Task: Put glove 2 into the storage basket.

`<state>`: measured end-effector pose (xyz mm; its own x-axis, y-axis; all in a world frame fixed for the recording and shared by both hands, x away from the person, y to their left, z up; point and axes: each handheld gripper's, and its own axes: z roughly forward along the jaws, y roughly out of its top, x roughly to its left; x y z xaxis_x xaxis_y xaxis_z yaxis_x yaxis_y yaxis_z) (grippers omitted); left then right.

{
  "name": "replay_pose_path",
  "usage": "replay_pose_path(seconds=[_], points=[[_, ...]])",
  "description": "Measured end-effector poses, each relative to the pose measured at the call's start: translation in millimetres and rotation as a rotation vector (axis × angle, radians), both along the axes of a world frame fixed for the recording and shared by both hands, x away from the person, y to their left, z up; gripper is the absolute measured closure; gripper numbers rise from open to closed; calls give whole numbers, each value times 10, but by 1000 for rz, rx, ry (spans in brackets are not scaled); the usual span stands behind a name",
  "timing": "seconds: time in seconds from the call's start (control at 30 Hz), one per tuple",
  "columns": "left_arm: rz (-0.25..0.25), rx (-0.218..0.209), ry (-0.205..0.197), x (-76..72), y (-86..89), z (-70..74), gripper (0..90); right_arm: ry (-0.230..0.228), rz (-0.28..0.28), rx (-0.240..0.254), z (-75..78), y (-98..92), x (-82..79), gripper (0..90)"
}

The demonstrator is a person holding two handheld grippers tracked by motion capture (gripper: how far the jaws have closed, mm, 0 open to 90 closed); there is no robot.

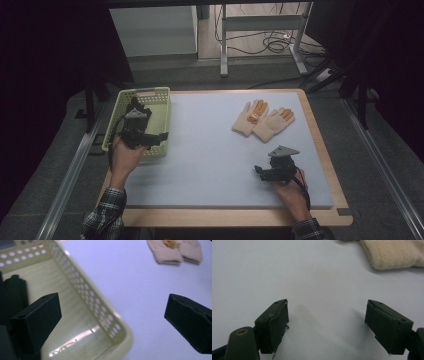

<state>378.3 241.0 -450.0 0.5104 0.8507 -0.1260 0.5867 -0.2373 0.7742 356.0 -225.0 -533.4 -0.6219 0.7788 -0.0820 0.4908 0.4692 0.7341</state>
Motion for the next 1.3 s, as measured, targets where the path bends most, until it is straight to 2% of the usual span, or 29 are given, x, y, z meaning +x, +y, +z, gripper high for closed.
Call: replay_pose_path(seconds=[0.4,0.53,0.77,0.9,1.07,1.17,1.3], points=[[-130,10,-44,-212,-435,-14,11,2,1,0,0,-2,2,186],[-169,-7,-53,-277,-569,-50,11,1,1,-1,0,-2,2,186],[-231,-9,-70,-398,-794,-190,10,8,0,5,0,-6,8,186],[-268,-21,-51,-473,-895,-326,12,19,-1,13,0,-14,20,185],[-288,15,-33,-578,-968,-525,12,21,0,10,1,-15,24,184],[-282,35,-22,-646,-961,-649,12,25,-2,10,3,-13,27,184],[-251,100,-10,-719,-915,-797,11,28,-1,11,4,-13,32,183]])
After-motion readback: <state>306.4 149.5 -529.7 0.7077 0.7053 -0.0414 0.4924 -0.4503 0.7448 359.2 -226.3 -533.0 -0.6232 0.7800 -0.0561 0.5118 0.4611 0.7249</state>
